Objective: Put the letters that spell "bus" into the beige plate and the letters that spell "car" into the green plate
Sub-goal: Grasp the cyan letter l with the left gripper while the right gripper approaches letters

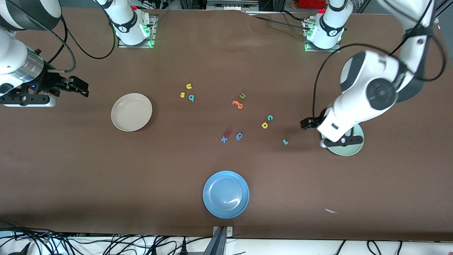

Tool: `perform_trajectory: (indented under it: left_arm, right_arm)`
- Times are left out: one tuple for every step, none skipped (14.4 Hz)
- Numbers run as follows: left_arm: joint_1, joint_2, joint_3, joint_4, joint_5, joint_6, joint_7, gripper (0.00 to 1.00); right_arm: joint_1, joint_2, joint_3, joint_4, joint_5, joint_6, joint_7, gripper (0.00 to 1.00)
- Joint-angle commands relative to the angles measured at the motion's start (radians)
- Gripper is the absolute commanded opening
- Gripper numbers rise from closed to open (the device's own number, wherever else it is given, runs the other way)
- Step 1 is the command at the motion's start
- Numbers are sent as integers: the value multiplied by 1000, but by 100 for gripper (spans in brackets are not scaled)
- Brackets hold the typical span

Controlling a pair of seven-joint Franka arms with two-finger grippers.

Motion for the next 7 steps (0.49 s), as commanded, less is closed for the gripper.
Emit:
perform_trajectory:
  left_arm:
    - [-36,87,3,15,2,88,-105,100]
    - [-47,120,3,14,2,137,-148,100]
    - [-58,156,3,2,3,213,-194,100]
    - [-63,167,3,-35,6,291,-204,100]
    - [-64,165,3,-72,12,333,-211,100]
    - [-63,164,3,-89,12,344,-212,100]
    - [-64,168,3,-94,12,359,-215,100]
  right_arm:
    - [-1,60,-2,47,6,16,12,100]
    - [-2,92,-3,58,8,36,12,100]
    - [-1,122,-2,61,12,68,13,100]
    - [4,146,0,58,38,116,21,100]
    - [16,162,0,46,67,152,69,100]
    - [27,184,6,43,77,176,137,100]
    - [45,201,21,44,77,205,181,100]
